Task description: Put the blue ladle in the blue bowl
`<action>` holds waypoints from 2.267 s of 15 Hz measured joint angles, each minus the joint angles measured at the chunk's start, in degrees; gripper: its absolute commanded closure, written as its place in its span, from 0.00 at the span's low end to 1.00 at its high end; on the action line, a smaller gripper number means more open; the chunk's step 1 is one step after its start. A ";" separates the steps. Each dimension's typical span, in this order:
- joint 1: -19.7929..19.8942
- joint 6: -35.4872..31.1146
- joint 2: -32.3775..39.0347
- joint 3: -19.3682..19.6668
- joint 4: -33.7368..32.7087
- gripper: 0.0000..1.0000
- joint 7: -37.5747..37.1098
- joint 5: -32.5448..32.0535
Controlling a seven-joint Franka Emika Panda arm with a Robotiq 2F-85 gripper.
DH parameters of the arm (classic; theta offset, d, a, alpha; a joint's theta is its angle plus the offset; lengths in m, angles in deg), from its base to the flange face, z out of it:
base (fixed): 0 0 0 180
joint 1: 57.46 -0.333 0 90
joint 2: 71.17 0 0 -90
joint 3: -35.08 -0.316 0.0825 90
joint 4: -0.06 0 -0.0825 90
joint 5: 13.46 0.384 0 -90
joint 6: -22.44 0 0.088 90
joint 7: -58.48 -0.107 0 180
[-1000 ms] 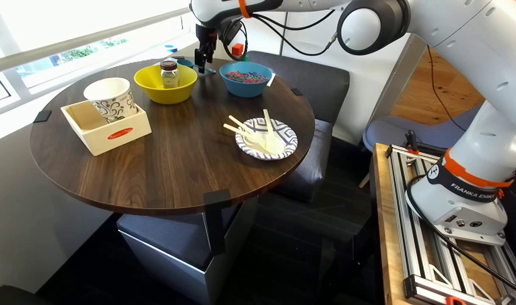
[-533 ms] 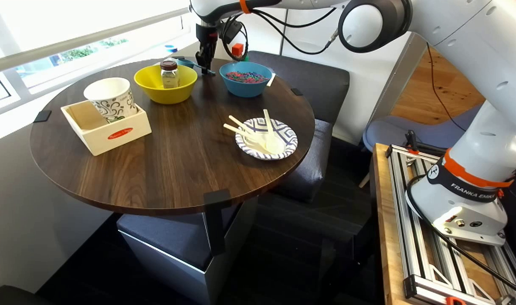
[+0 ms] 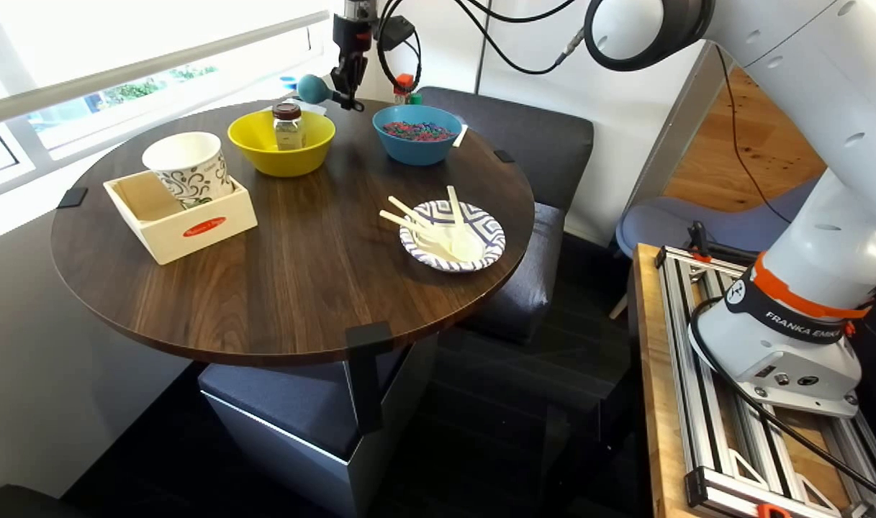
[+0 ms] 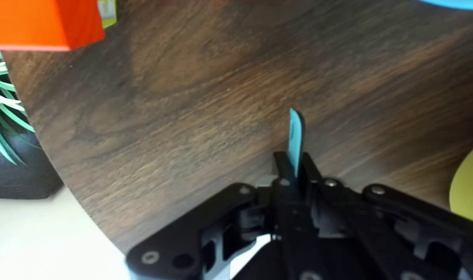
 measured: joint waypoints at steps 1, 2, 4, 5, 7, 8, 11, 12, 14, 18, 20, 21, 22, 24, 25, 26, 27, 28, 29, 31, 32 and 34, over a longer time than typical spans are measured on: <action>0.09 0.00 -0.78 0.00 0.00 0.98 -0.23 0.05; 0.16 0.00 -1.69 0.06 0.04 0.98 -0.55 0.05; 0.26 -0.01 -3.63 0.34 0.23 0.98 -1.52 0.02; 0.27 -0.01 -4.69 0.63 0.49 0.98 -2.11 -0.08; 0.30 0.04 -7.29 1.37 2.02 0.98 -3.46 -0.29; 0.31 0.07 -8.77 1.79 3.33 0.98 -4.05 -0.32; 0.52 0.09 -13.90 3.04 9.68 0.98 -5.78 -0.34; 0.70 0.12 -15.64 3.27 12.16 0.98 -5.94 -0.34; 1.17 0.52 -18.88 3.39 17.19 0.98 -6.03 -0.07; 1.81 2.75 -25.19 3.33 27.50 0.98 -6.14 2.11; 1.94 2.77 -28.31 3.42 32.79 0.98 -7.27 2.69; 2.04 2.77 -29.94 3.47 35.48 0.98 -7.96 3.10; 2.21 2.77 -31.64 3.50 38.15 0.98 -8.39 3.75; 2.50 2.49 -35.26 3.99 43.19 0.92 -8.59 5.29; 2.58 2.13 -36.94 4.32 45.31 0.92 -8.59 5.73; 2.67 1.99 -38.34 4.52 46.94 0.92 -8.59 5.92; 2.70 1.93 -39.28 4.59 47.98 0.92 -8.59 6.03; 2.69 1.88 -39.77 4.60 48.59 0.98 -8.59 6.08; 2.69 1.84 -39.96 4.60 48.86 0.98 -8.59 6.11; 1.78 0.89 -39.80 5.33 48.80 0.98 -8.72 2.86; 1.14 0.17 -39.78 5.79 48.96 0.98 -8.71 -0.20; 0.00 -1.57 -40.05 6.92 50.12 0.98 -8.27 -6.21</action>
